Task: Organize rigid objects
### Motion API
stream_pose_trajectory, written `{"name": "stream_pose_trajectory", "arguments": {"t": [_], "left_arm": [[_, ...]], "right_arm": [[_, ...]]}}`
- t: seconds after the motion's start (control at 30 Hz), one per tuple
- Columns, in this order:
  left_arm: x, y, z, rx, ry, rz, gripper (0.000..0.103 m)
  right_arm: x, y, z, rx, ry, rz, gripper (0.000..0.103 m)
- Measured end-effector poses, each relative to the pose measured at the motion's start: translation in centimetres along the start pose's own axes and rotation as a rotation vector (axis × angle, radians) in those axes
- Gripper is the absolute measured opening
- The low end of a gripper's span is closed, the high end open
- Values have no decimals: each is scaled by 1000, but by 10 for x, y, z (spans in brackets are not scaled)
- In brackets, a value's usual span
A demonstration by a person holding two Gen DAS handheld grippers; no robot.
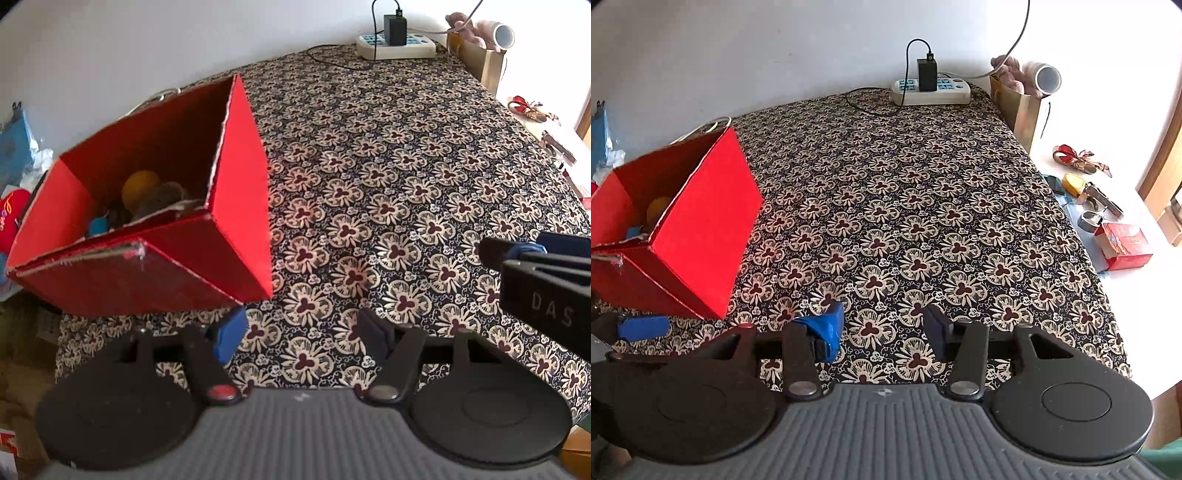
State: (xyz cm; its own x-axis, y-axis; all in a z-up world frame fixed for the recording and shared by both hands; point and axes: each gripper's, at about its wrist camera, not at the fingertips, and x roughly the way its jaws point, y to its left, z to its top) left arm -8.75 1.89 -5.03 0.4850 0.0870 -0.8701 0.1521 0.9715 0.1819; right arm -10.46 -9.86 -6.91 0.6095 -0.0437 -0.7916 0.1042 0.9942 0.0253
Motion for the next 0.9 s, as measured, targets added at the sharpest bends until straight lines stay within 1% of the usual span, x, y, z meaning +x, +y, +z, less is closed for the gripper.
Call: {"name": "stream_pose_trajectory", "arguments": {"t": [0.27, 0.5, 0.67, 0.9], "left_arm": [[-5, 9, -9, -38, 29, 22, 70], [-9, 28, -22, -81, 54, 43, 70], [-16, 50, -19, -98, 38, 46, 70], [-34, 92, -11, -118, -14, 51, 70]], "right_arm": [[0, 0, -2, 65, 35, 64, 32], [2, 22, -3, -2, 55, 67, 32], [-3, 46, 1, -48, 54, 73, 32], [-9, 78, 11, -48, 56, 88, 32]]}}
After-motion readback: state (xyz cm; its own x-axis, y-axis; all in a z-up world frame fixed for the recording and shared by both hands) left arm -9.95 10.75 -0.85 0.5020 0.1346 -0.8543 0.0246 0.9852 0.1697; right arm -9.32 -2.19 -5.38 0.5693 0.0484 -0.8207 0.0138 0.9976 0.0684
